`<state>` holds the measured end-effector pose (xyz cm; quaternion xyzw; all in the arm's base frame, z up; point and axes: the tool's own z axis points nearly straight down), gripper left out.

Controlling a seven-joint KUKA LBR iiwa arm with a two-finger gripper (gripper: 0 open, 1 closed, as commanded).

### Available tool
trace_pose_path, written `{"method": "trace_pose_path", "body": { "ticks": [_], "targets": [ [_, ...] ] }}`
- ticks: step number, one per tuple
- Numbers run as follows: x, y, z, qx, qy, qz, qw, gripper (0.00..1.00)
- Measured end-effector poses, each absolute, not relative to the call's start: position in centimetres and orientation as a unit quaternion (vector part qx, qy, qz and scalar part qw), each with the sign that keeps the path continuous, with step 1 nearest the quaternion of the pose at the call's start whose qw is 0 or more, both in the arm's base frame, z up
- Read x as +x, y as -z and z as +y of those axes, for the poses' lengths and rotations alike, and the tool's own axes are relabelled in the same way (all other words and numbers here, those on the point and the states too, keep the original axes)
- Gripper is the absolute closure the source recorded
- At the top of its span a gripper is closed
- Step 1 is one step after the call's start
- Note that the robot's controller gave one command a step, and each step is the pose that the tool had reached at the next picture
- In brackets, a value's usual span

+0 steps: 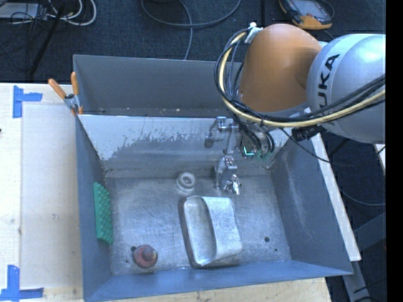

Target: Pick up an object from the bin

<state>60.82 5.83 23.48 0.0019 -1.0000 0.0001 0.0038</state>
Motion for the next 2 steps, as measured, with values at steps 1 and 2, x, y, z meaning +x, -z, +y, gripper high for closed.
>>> {"method": "trace_pose_path", "body": {
  "ticks": [1, 2],
  "targets": [
    [61.4, -13.4, -3.2, 0.069, -0.001, -0.998, 0.004, 0.0],
    [61.8, -7.4, -3.3, 0.0, 0.001, -1.0, -0.006, 0.0]
  ]
}}
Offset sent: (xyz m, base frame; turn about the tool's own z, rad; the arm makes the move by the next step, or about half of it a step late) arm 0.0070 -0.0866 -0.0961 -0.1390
